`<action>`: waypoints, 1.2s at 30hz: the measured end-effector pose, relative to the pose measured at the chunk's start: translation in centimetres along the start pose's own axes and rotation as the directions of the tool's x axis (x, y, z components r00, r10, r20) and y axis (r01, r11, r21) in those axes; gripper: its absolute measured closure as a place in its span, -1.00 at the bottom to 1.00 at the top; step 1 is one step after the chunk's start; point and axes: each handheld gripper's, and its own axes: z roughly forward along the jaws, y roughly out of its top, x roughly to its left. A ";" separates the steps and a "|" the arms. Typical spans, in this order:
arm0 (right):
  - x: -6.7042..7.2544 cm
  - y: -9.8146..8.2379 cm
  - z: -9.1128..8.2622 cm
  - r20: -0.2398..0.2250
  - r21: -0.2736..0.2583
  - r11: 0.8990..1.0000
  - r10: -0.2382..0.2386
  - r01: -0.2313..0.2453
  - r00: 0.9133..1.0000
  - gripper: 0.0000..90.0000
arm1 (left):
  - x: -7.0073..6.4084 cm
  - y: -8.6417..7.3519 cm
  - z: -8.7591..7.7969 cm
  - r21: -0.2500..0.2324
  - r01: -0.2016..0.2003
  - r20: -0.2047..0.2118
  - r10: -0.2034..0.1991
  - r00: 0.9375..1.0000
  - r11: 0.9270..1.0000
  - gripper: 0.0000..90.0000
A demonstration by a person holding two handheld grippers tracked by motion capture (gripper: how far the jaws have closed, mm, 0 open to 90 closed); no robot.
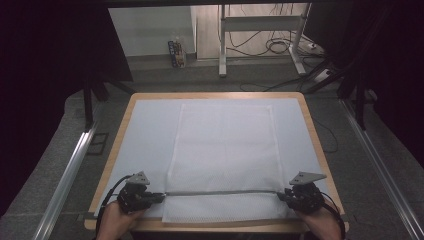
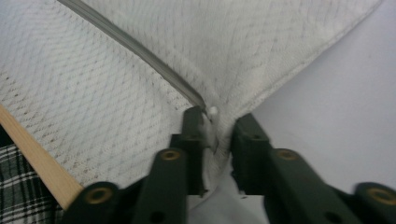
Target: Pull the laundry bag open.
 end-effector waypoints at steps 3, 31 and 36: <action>0.1 0.1 0.1 0.011 -0.007 1.000 -0.012 0.012 1.000 0.32 | -0.2 0.0 0.1 -0.015 0.003 -0.014 -0.003 1.000 1.000 0.61; 1.1 -0.5 -2.3 0.023 -0.194 0.981 -0.011 0.015 1.000 -0.89 | -3.0 -1.4 -2.5 -0.158 -0.048 -0.215 0.013 0.977 0.986 -0.91; 1.2 -1.2 -2.5 0.024 -0.201 0.980 -0.003 0.008 1.000 -0.93 | -3.3 -2.4 -2.9 -0.169 -0.054 -0.259 0.009 0.966 0.984 -0.95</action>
